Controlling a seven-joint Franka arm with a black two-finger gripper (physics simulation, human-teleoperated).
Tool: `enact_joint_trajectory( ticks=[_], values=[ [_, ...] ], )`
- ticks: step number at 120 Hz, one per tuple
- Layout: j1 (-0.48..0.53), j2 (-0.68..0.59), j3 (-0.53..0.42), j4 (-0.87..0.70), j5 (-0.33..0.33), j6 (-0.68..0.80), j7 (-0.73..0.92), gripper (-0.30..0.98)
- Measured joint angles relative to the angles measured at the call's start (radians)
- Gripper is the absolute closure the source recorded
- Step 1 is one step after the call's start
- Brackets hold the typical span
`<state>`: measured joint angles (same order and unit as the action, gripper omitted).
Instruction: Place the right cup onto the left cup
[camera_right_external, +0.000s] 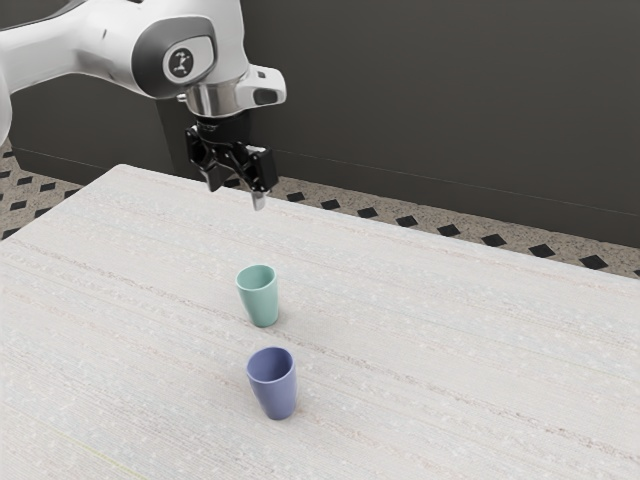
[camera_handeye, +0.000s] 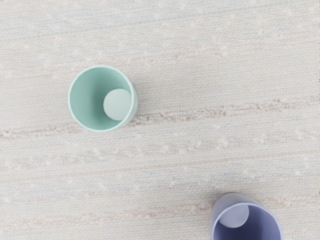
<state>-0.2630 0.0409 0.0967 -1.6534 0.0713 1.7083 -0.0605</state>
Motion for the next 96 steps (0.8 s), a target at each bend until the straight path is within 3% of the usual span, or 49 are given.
enact_joint_trajectory(
  ticks=[37,64,81,96],
  values=[
    [-0.013,-0.053,-0.009,-0.114,-0.020,0.060,-0.002,0.00],
    [0.008,-0.082,-0.041,-0.226,-0.073,0.137,-0.010,0.01],
    [0.054,-0.112,-0.100,-0.318,-0.111,0.193,-0.021,0.06],
    [0.153,-0.115,-0.218,-0.379,-0.146,0.246,-0.035,0.09]
  ],
)
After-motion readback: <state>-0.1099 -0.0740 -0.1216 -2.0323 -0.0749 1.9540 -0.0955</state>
